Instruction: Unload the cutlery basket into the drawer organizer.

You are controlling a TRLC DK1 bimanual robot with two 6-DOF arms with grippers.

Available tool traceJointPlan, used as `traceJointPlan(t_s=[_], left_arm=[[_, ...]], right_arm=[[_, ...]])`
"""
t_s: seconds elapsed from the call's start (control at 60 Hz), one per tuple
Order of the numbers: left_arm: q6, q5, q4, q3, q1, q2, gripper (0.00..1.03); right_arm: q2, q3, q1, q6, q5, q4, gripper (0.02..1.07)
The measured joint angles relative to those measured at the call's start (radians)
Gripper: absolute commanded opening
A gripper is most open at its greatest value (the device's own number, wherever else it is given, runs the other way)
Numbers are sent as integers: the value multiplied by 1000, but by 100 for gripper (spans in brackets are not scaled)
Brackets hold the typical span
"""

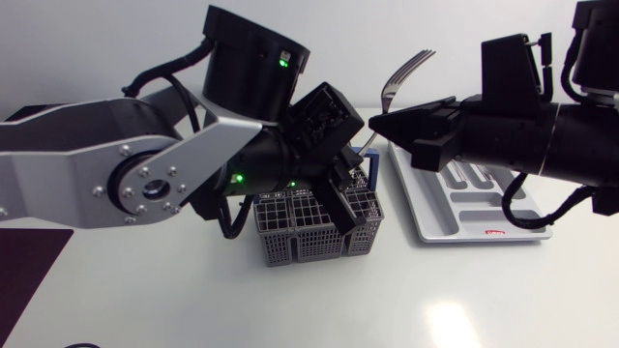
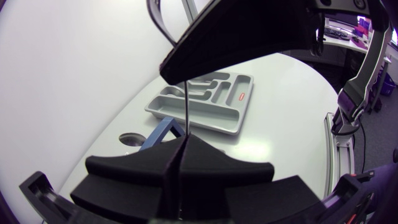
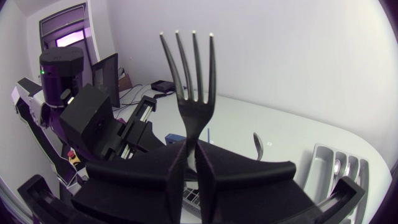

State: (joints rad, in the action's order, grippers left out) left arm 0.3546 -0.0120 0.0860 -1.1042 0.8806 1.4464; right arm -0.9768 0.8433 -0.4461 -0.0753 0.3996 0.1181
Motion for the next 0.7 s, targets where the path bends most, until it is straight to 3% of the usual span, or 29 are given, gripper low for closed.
traceJointPlan(t_s=[0.283,0.45,0.533,0.6,0.7], left_arm=[[0,19,-3,0,7,0,17],[0,25,-3,3,12,0,32],[0,25,-3,5,13,0,50],[0,25,-3,5,14,0,52],[0,25,-3,6,16,0,65]], right_arm=[[0,0,0,0,7,-3,13],[0,0,0,0,8,-3,13],[-1,0,4,1,-5,-3,13],[-1,0,10,1,-5,-3,13],[-1,0,11,1,-4,-2,13]])
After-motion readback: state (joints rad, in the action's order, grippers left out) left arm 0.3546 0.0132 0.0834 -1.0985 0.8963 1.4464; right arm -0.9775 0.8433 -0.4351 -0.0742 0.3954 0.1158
